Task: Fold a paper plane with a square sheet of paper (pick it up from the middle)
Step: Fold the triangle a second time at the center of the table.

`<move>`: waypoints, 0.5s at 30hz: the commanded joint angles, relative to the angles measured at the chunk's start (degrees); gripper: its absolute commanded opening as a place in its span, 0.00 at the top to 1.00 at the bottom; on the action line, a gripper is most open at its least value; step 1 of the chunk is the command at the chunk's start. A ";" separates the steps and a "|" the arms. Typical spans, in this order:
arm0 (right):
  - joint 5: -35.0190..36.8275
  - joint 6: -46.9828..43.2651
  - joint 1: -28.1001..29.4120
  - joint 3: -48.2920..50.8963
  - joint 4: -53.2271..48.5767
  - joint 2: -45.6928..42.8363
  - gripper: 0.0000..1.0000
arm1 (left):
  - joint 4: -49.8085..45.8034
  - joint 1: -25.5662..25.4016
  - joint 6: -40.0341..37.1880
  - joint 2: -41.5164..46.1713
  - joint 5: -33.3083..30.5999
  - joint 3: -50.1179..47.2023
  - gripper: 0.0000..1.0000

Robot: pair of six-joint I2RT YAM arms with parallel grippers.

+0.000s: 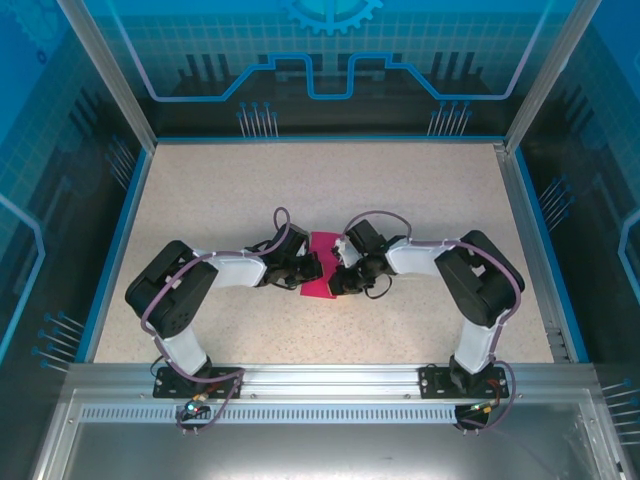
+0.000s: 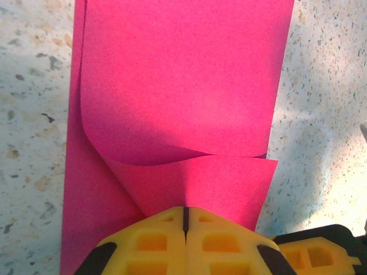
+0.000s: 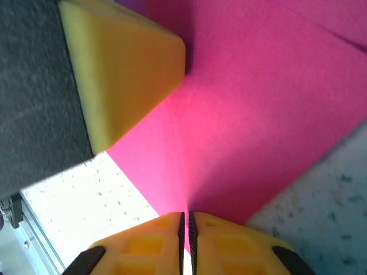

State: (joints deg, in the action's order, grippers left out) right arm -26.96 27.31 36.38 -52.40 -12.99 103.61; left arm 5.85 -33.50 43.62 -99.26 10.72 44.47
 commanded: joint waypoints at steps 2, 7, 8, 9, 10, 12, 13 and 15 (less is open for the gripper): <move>0.73 -2.18 1.14 3.42 -5.92 -2.99 0.87 | -4.13 0.35 0.42 -0.16 -3.60 -1.22 1.00; 3.15 -2.00 1.32 4.09 -5.22 -6.02 0.87 | -4.17 0.34 0.40 -0.13 -3.60 -1.12 1.00; 4.00 -1.36 1.32 4.42 -4.33 -7.00 0.87 | -4.14 0.29 0.42 -0.11 -3.60 -1.13 1.00; 5.07 -0.45 1.32 4.72 -2.87 -8.55 0.87 | -4.15 0.28 0.43 -0.03 -3.58 -1.12 1.00; 5.66 0.57 1.34 5.02 -1.05 -10.06 0.87 | -4.09 0.23 0.51 0.03 -3.52 -1.18 1.00; 6.09 2.38 1.39 5.21 1.99 -11.24 0.87 | -4.00 0.30 0.63 0.11 -3.45 -1.29 1.00; 6.22 3.09 1.56 4.75 3.01 -10.98 0.87 | -3.95 0.21 0.66 0.06 -3.43 -1.29 1.00; 6.32 3.58 2.17 2.95 3.29 -8.96 0.87 | -3.84 0.20 0.68 0.03 -3.43 -1.26 1.00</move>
State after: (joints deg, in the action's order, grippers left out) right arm -22.06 28.75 37.30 -47.90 -12.45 93.73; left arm 5.85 -33.50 43.64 -99.26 10.68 44.47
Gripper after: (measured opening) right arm 0.131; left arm 0.068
